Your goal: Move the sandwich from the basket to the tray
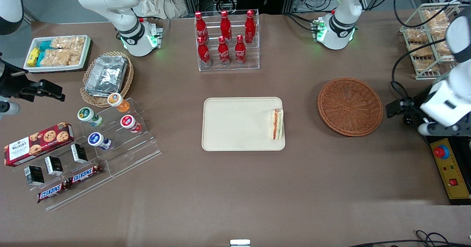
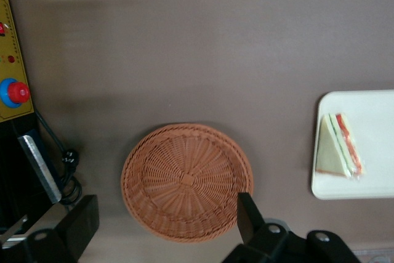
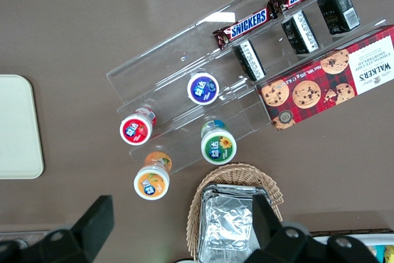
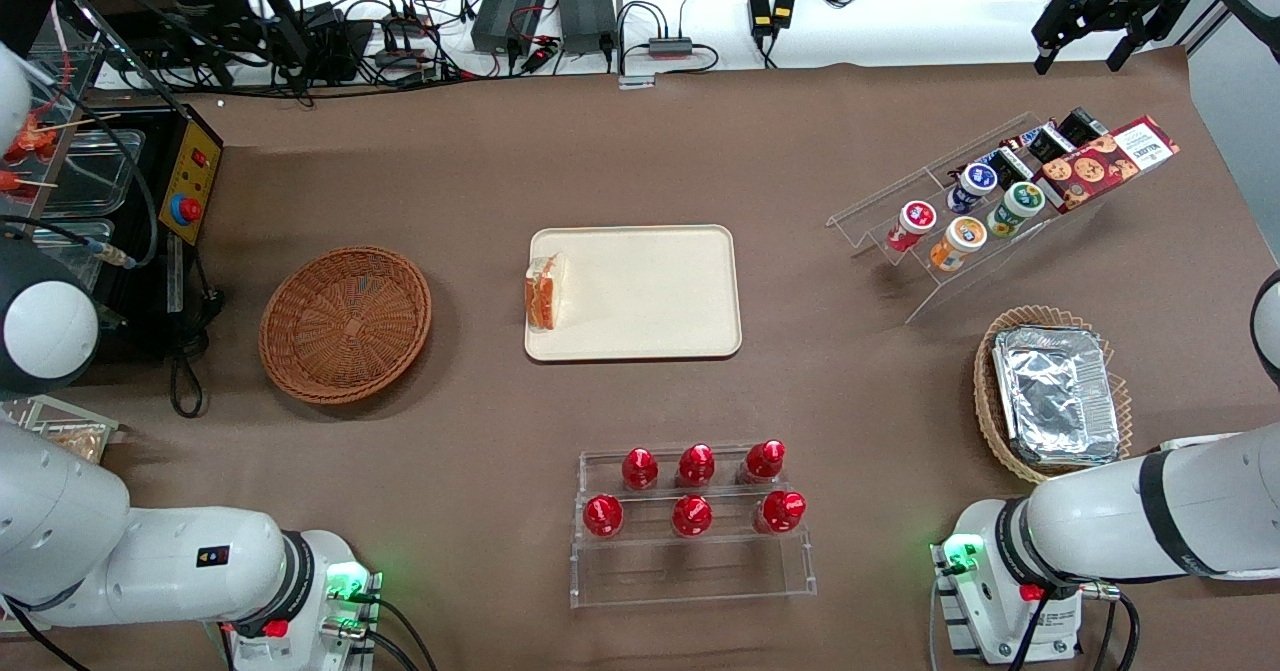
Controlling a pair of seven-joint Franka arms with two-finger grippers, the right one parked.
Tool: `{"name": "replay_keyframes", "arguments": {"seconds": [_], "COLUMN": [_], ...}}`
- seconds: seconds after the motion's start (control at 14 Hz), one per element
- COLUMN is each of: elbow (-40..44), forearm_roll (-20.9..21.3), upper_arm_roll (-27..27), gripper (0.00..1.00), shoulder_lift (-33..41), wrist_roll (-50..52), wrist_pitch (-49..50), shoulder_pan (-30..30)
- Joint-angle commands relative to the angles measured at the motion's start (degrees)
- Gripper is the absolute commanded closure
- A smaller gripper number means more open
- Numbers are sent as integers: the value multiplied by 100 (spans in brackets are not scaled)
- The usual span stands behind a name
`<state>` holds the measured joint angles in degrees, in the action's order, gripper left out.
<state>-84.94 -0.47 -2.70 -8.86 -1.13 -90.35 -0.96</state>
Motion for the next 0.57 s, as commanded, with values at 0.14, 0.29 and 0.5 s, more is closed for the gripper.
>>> {"name": "replay_keyframes", "arguments": {"seconds": [0.14,0.29,0.5], "elbow": [-59,-32,-32], "forearm_roll": [-59,-50,-50], "upper_arm_roll": [85,94,85], "gripper": [0,0,0], "shoulder_lift": [411,429,420], "wrist_roll": [-432,-406,-248], "wrist_pitch": [308,308,308], "shoulder_pan": [-27,-27,-27]}}
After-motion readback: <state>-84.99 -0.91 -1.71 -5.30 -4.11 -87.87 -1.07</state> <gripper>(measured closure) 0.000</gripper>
